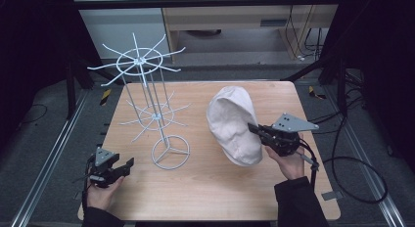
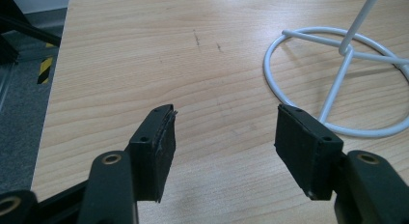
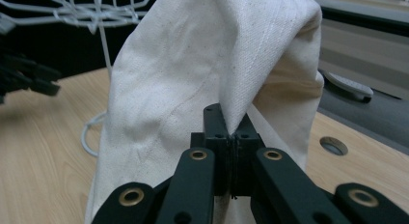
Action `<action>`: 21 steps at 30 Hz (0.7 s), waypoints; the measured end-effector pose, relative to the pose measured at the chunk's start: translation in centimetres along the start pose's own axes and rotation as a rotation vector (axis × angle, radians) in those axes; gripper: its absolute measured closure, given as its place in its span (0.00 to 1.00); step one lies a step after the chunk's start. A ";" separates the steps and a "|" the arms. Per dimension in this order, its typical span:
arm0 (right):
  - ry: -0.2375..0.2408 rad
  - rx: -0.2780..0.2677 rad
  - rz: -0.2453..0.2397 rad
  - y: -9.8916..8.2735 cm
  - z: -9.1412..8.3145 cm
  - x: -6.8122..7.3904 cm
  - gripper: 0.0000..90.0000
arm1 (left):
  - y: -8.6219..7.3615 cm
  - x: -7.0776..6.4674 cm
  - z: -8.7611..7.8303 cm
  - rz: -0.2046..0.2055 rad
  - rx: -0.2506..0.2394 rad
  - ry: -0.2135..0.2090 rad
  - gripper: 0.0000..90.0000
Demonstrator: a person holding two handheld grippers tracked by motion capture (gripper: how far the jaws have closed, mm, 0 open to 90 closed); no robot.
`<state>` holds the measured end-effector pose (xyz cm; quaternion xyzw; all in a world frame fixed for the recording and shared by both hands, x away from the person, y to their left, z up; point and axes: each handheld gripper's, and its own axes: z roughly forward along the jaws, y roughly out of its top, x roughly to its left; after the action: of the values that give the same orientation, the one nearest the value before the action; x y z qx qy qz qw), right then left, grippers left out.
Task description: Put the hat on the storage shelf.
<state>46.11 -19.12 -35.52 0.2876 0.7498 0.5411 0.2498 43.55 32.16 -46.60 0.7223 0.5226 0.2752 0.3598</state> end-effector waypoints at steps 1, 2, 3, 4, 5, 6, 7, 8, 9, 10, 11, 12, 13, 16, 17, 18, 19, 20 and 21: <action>0.003 -0.012 0.003 0.2 -0.1 0.1 0.99 | 0.0 0.0 0.0 0.000 0.000 0.001 0.44; 0.008 -0.028 0.008 0.4 -0.4 0.2 0.99 | 0.0 0.0 0.0 0.000 0.000 0.001 0.44; 0.008 -0.042 0.009 0.6 -0.6 0.3 0.99 | 0.0 0.0 0.0 0.000 0.000 0.001 0.44; 0.005 -0.056 0.014 0.8 -0.7 0.4 0.99 | 0.0 0.0 0.0 0.000 -0.001 0.001 0.44; 0.003 -0.071 0.014 1.1 -0.9 0.5 0.99 | 0.0 0.0 0.0 -0.001 0.000 0.001 0.44; -0.001 -0.086 0.017 1.3 -1.1 0.6 0.99 | 0.0 0.0 0.0 -0.002 0.000 0.002 0.44; -0.005 -0.099 0.016 1.5 -1.3 0.8 0.99 | 0.0 0.0 0.0 -0.002 -0.001 0.002 0.44; -0.008 -0.119 0.017 1.8 -1.6 0.9 0.99 | 0.0 0.0 0.0 -0.003 -0.001 0.003 0.44; -0.010 -0.128 0.016 2.0 -1.7 1.0 0.99 | 0.0 0.0 0.0 -0.003 0.000 0.003 0.44; -0.015 -0.141 0.015 2.3 -1.9 1.1 0.99 | 0.0 0.0 0.1 -0.002 0.001 0.003 0.44; -0.020 -0.159 0.015 2.6 -2.1 1.2 0.99 | 0.0 0.0 0.1 -0.001 0.002 0.003 0.44; -0.021 -0.173 0.017 2.8 -2.3 1.3 0.99 | 0.0 0.0 0.1 -0.001 0.003 0.003 0.43; -0.025 -0.186 0.015 3.0 -2.4 1.4 0.99 | 0.0 0.0 0.1 -0.002 0.002 0.004 0.44; -0.035 -0.227 0.010 3.9 -2.6 1.7 0.99 | 0.0 0.0 0.0 -0.004 0.002 0.006 0.43; -0.039 -0.238 0.008 4.2 -2.7 1.8 0.99 | 0.0 0.0 0.0 -0.004 0.002 0.007 0.44; -0.043 -0.247 0.000 4.6 -2.7 2.0 0.99 | 0.0 0.0 0.0 -0.003 0.002 0.007 0.43; -0.049 -0.253 -0.006 4.8 -2.7 2.1 0.99 | 0.0 0.0 0.0 -0.003 0.002 0.007 0.43; -0.051 -0.259 -0.014 5.2 -2.8 2.2 0.99 | 0.0 0.0 0.0 -0.002 0.002 0.008 0.44; -0.053 -0.263 -0.018 5.5 -2.8 2.2 0.99 | 0.0 0.0 0.0 -0.003 0.002 0.008 0.43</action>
<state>43.49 -18.05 -29.63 0.2597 0.6680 0.6246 0.3100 43.56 32.20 -46.64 0.7208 0.5251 0.2771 0.3576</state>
